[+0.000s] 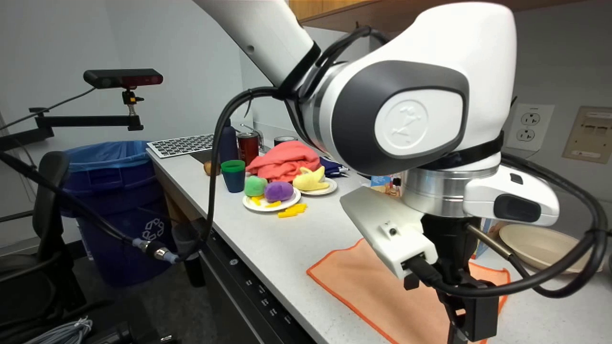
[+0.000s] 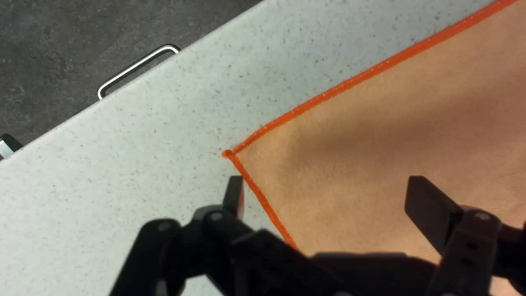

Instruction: Fold the towel on the table

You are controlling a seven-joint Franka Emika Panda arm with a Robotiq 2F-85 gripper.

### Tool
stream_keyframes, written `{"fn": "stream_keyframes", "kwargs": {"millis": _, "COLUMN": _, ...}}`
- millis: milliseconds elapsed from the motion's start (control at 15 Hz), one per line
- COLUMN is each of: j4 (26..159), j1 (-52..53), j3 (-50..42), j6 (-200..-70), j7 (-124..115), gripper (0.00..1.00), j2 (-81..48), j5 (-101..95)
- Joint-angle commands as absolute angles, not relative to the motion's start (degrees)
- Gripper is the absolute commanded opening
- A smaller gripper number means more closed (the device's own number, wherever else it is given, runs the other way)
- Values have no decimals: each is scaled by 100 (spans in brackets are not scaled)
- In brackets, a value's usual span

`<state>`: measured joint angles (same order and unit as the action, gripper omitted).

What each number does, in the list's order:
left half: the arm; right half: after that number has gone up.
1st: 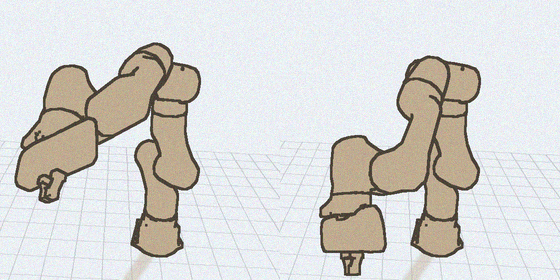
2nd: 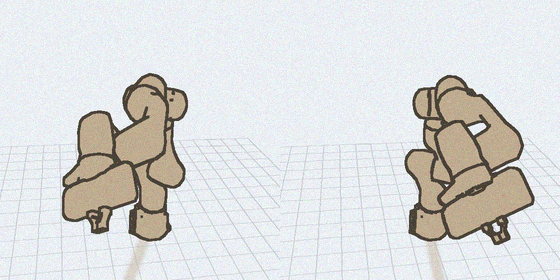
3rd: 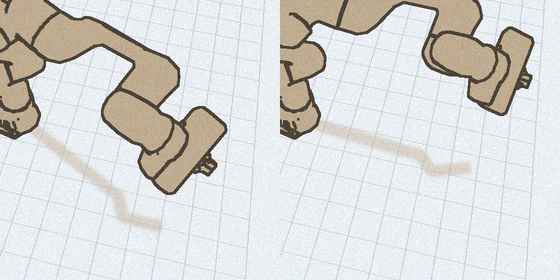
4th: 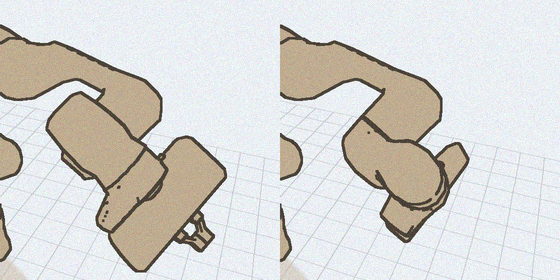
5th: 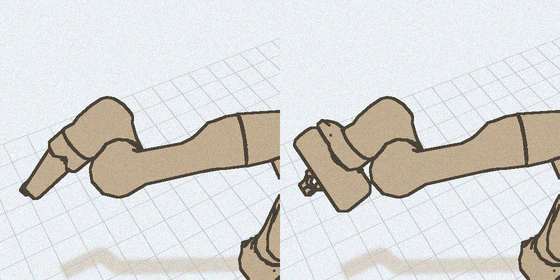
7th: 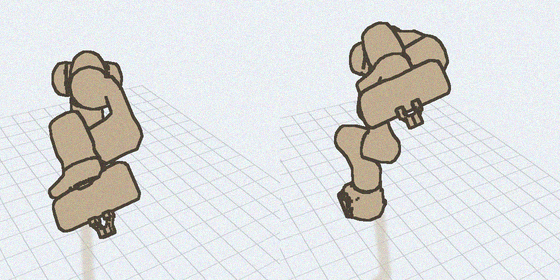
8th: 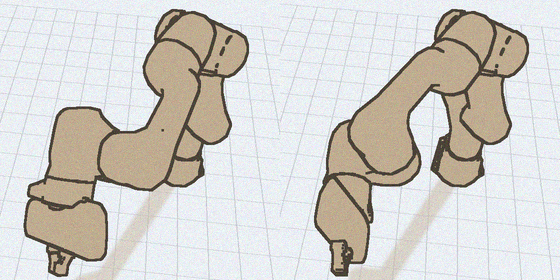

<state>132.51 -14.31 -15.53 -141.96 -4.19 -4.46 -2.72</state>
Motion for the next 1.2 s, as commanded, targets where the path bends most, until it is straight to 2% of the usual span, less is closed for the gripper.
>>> {"fn": "stream_keyframes", "kwargs": {"millis": 0, "j4": 12831, "j1": -1433, "j3": -1493, "j6": -14261, "j7": -488, "gripper": 100, "j2": -976, "j5": -77}}
{"fn": "stream_keyframes", "kwargs": {"millis": 800, "j4": 12782, "j1": -1406, "j3": -1521, "j6": -14350, "j7": -725, "gripper": 100, "j2": -1534, "j5": -180}}
{"fn": "stream_keyframes", "kwargs": {"millis": 867, "j4": 12795, "j1": -1413, "j3": -1520, "j6": -14351, "j7": -714, "gripper": 80, "j2": -1511, "j5": -167}}
{"fn": "stream_keyframes", "kwargs": {"millis": 1133, "j4": 12868, "j1": -1407, "j3": -1550, "j6": -14396, "j7": -716, "gripper": 49, "j2": -1361, "j5": -233}}
